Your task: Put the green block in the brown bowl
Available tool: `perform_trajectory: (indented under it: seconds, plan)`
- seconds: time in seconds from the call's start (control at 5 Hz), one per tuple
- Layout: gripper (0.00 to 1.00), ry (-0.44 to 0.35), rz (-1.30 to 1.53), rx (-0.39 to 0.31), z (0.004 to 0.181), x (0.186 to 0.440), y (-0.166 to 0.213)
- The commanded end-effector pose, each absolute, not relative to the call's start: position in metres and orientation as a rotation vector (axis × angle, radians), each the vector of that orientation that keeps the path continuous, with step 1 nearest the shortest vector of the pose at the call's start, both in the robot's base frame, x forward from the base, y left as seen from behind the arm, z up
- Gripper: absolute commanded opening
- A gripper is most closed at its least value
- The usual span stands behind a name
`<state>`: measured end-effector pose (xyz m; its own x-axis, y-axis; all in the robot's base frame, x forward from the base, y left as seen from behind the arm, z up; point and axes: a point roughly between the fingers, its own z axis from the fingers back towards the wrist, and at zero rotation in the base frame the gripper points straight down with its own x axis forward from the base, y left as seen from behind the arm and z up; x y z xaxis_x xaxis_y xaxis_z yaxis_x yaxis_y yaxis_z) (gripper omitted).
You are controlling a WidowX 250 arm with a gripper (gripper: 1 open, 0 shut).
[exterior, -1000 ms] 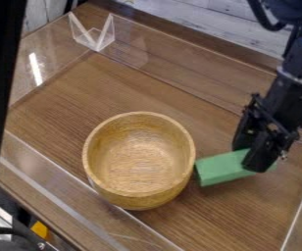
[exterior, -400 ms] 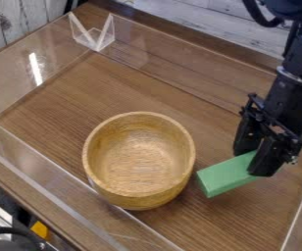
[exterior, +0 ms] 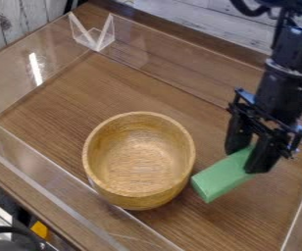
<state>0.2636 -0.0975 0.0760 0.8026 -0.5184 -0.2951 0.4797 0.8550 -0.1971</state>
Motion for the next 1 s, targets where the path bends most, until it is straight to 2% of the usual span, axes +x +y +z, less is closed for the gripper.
perform_trajectory:
  seconds: [0.0, 0.4, 0.8]
  plan:
    - [0.0, 0.261, -0.527, -0.114, 0.101, 0.268, -0.1]
    - [0.0, 0.248, -0.532, -0.126, 0.107, 0.273, -0.107]
    - [0.0, 0.24, -0.511, -0.143, 0.089, 0.264, -0.115]
